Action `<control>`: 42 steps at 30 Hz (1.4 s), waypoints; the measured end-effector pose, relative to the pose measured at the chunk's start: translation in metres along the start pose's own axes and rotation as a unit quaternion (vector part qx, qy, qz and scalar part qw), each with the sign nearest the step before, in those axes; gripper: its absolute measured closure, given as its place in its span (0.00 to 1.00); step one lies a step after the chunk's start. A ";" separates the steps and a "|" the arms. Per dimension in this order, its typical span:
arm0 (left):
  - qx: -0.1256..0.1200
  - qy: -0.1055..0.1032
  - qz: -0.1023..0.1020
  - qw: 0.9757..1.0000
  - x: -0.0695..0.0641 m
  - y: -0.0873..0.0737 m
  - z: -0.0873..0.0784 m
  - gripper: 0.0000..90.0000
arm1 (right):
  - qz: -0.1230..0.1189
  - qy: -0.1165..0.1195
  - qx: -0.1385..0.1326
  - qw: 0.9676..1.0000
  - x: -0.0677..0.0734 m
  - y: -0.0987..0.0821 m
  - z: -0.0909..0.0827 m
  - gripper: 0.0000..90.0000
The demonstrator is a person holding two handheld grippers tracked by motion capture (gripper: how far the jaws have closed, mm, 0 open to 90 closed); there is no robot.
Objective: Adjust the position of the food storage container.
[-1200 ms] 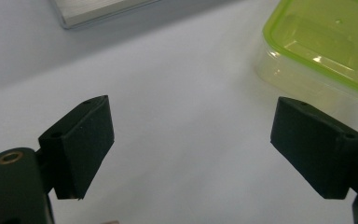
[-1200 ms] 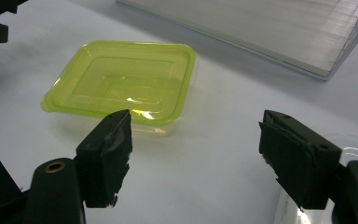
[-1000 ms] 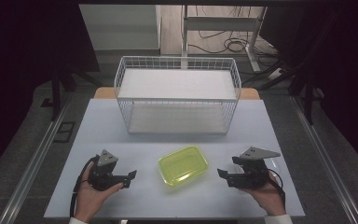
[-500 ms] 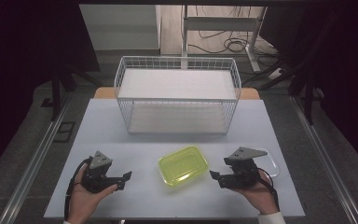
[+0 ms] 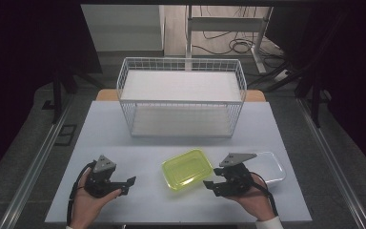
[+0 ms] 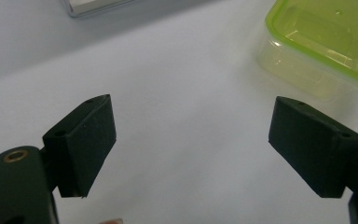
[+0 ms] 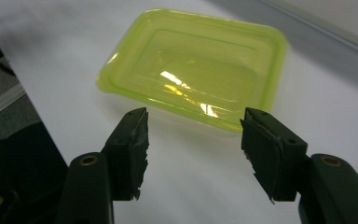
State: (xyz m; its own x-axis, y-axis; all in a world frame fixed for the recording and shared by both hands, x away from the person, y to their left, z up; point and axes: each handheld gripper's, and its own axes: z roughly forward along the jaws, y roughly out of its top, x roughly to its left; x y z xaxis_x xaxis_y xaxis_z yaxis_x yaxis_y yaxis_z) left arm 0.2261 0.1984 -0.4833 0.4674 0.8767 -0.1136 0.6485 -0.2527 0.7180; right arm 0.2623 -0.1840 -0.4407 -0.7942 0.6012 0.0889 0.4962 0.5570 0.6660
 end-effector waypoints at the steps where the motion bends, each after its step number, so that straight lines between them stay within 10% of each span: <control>1: 0.000 -0.001 0.003 1.000 -0.001 0.000 -0.001 0.16 | -0.004 0.006 0.007 1.000 0.006 0.003 0.005 0.50; 25: 0.005 -0.014 0.020 1.000 -0.008 0.006 0.011 0.16 | -0.028 0.052 0.085 0.995 0.039 0.008 0.068 0.98; 32: 0.004 -0.011 0.016 1.000 -0.009 0.005 0.009 0.16 | -0.046 0.057 0.116 0.991 0.047 0.015 0.091 0.99; 42: 0.012 -0.010 0.015 1.000 -0.008 0.003 0.014 0.16 | -0.035 0.039 0.103 0.993 0.046 0.034 0.109 0.99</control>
State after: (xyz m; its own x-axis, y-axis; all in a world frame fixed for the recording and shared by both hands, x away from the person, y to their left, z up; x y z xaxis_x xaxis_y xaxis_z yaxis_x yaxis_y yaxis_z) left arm 0.2324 0.1848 -0.4899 0.4994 0.8599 -0.1058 0.6474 -0.2893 0.7051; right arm 0.2805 -0.0749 -0.4945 -0.8504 0.5145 0.1100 0.4931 0.7066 0.5075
